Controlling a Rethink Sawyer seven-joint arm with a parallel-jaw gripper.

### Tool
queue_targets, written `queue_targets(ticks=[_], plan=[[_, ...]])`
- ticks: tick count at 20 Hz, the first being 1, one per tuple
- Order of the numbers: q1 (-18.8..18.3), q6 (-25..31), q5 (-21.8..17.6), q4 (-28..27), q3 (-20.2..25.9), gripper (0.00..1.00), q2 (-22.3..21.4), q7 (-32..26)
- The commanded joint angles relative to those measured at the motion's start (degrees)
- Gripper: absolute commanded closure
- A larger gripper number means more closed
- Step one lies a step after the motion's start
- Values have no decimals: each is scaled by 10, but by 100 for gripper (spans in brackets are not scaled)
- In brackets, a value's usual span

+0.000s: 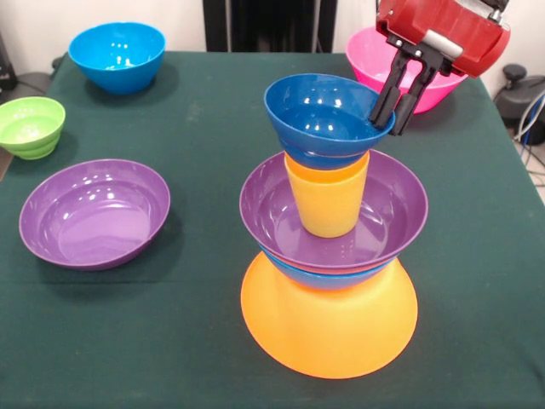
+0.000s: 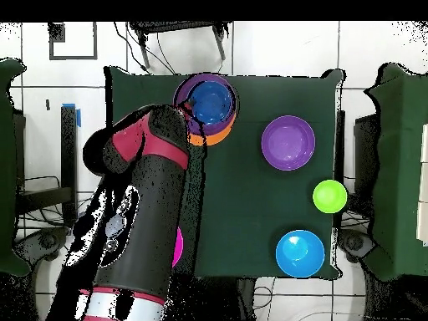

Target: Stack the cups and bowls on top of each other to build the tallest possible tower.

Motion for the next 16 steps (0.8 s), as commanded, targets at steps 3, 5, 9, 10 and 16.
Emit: queue_targets(ticks=[3, 5, 9, 10, 16], plan=[[-17, -20, 8, 67, 82, 100, 7, 13], [-18, -19, 8, 67, 83, 100, 6, 13], [-24, -13, 14, 72, 93, 100, 2, 8], [-26, -10, 15, 73, 96, 100, 1, 6], [-32, -3, 21, 82, 110, 100, -7, 0]])
